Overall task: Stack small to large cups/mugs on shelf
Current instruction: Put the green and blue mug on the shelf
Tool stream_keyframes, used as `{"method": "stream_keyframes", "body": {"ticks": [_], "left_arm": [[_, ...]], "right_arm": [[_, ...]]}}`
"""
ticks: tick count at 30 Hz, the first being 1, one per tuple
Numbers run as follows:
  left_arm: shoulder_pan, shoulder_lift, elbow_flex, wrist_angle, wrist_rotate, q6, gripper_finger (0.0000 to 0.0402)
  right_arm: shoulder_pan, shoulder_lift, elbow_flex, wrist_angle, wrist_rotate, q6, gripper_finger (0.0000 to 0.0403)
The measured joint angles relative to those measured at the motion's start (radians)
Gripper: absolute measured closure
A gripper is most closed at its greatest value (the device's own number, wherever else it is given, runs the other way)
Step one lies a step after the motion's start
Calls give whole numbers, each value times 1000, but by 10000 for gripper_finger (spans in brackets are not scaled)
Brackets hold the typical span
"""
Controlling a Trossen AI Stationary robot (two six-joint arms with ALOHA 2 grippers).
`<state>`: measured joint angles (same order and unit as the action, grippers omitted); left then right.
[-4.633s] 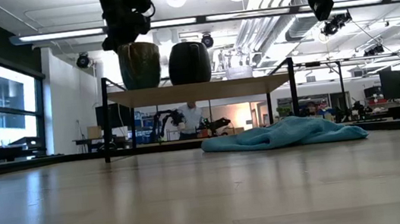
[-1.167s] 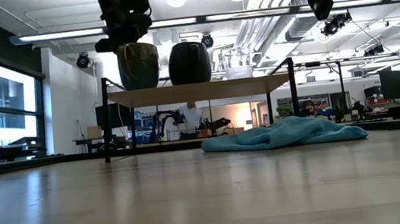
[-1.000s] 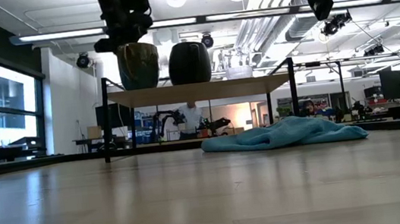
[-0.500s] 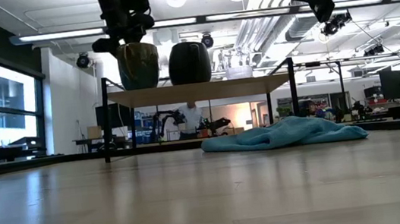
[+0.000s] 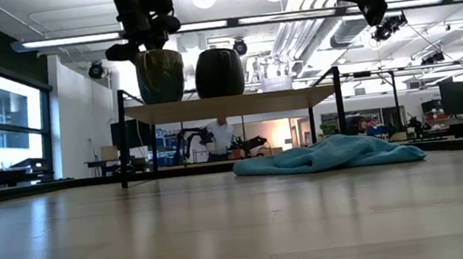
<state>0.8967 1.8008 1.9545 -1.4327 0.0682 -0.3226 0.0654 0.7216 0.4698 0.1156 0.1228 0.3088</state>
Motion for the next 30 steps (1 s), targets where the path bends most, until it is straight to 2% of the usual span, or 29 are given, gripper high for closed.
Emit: {"method": "stream_keyframes", "body": {"ticks": [12,23,30], "left_arm": [[-12,0,0,-5,-2,-95,304],[-36,0,0,-1,-27,-145,336],[-34,0,0,-28,-43,-102,349]], "right_arm": [[0,0,0,-11,-19,-3,275],[0,0,0,-23,-28,-22,275],[1,0,0,-23,-53,-2,275]]}}
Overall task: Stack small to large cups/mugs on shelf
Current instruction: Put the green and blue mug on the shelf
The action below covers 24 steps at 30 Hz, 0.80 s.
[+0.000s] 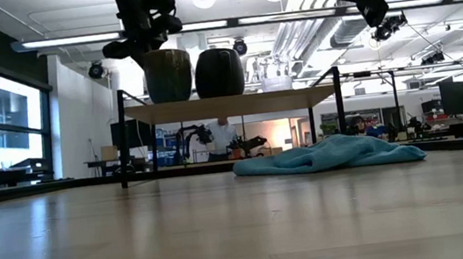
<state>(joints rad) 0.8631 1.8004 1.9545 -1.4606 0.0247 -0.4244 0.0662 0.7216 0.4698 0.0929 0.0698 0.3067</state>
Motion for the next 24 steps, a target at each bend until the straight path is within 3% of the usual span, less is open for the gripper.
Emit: {"method": "stream_keyframes", "body": {"ticks": [10,24], "left_arm": [[0,0,0,-42,-19,152,349],[0,0,0,-40,-37,203,348]], "right_arm": [[0,0,0,0,-2,12,275],[0,0,0,0,-2,55,275]]}}
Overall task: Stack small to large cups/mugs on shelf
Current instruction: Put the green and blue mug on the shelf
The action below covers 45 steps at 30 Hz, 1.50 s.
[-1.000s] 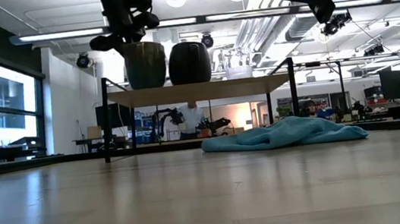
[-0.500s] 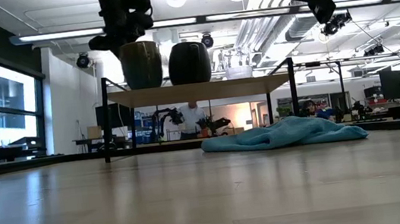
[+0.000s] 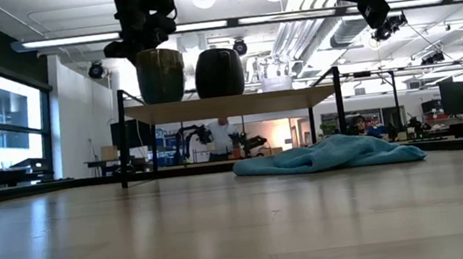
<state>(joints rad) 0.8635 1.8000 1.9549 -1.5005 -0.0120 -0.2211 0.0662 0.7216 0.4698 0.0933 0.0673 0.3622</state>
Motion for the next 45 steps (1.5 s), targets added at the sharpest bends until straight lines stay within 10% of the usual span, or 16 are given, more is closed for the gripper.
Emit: {"method": "stream_keyframes", "body": {"ticks": [45], "left_arm": [[0,0,0,11,32,94,348]], "right_arm": [[0,0,0,1,0,0,275]]}}
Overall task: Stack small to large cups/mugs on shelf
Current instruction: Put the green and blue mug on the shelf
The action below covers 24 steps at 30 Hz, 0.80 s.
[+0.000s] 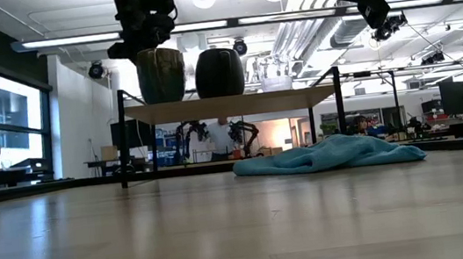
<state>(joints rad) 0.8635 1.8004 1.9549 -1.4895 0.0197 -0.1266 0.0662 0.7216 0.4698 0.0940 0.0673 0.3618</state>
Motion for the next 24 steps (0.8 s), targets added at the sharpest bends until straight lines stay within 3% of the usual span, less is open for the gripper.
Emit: {"method": "stream_keyframes", "body": {"ticks": [9,24], "left_arm": [[0,0,0,-1,40,16,342],[0,0,0,-1,-13,-7,214]], "right_arm": [[0,0,0,0,0,0,275],[0,0,0,0,0,0,275]]}}
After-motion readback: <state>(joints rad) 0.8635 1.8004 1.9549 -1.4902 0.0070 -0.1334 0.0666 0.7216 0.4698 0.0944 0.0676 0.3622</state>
